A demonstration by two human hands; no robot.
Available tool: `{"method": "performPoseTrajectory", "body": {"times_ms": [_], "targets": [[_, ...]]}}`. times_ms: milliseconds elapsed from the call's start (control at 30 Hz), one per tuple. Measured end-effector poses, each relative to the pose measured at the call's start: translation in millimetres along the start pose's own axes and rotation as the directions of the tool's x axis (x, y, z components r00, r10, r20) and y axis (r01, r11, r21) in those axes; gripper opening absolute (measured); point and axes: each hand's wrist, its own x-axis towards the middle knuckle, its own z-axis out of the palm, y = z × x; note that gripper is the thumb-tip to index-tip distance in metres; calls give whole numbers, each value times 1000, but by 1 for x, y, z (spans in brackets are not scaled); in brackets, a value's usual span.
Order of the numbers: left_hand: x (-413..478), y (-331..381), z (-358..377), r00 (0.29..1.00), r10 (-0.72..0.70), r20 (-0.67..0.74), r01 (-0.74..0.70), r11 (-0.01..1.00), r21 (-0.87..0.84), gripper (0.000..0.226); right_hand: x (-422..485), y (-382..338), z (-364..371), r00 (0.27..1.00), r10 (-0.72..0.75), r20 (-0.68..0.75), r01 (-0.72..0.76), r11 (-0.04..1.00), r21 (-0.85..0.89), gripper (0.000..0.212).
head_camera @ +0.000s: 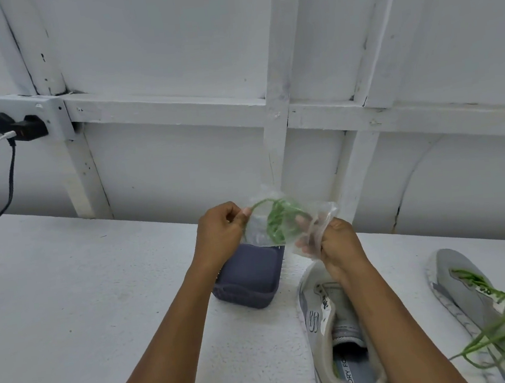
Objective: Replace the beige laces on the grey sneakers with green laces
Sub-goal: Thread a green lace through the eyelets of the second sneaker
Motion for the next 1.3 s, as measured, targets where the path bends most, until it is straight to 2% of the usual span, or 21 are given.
{"method": "performPoseTrajectory", "body": {"times_ms": [67,167,267,367,433,533,600,667,733,800,900,933,1000,1067,1133,1233,1300], "targets": [[1,-7,-3,998,-43,-47,52,977,209,32,-2,-6,-10,1000,-4,15,3,998,68,8],[2,-15,-7,993,-111,-30,111,850,514,24,-1,-17,-26,997,-2,83,-6,996,93,11],[-1,-9,-9,985,-160,57,87,767,636,7,-1,-20,-35,997,-27,77,24,999,31,14],[-7,-1,-1,985,-66,159,-48,783,621,50,-1,-16,-35,998,-5,69,5,1000,-4,17],[-12,7,5,955,-12,295,-146,848,509,59,-3,-12,-33,996,17,92,-15,1000,-19,18],[-21,9,17,804,-106,585,-70,960,270,66,-7,-10,-28,991,39,131,-36,999,-24,17],[-24,2,21,748,-138,649,-57,961,269,71,-8,-9,-29,991,34,128,-30,999,-33,18],[-23,-7,21,738,-136,661,-116,939,322,54,-7,-10,-33,996,18,88,-19,1000,13,19],[-19,-15,22,766,-88,637,-187,917,352,12,-6,-13,-40,999,9,33,-10,998,55,19],[-17,-15,23,826,-19,563,-245,888,390,22,-6,-14,-46,1000,8,1,-8,998,60,20],[-11,-5,21,901,80,427,-245,905,347,17,-7,-12,-53,999,20,-32,-18,998,61,21],[-9,-1,19,907,105,407,-241,923,300,17,-7,-11,-55,999,23,-41,-20,998,60,22],[-3,3,14,883,90,460,-258,913,315,19,-9,-11,-59,998,23,-56,-21,999,44,22],[-1,4,7,830,3,557,-286,860,422,21,-10,-10,-61,997,23,-69,-22,1000,17,22],[-3,2,1,806,-94,584,-271,819,505,21,-12,-9,-63,996,23,-84,-22,1000,14,23],[-3,-1,-2,887,-72,456,-209,819,535,42,-15,-9,-66,994,26,-110,-18,998,67,25],[-8,8,3,926,33,375,-196,893,406,44,-17,-9,-67,995,28,-99,-17,993,116,25]]}}
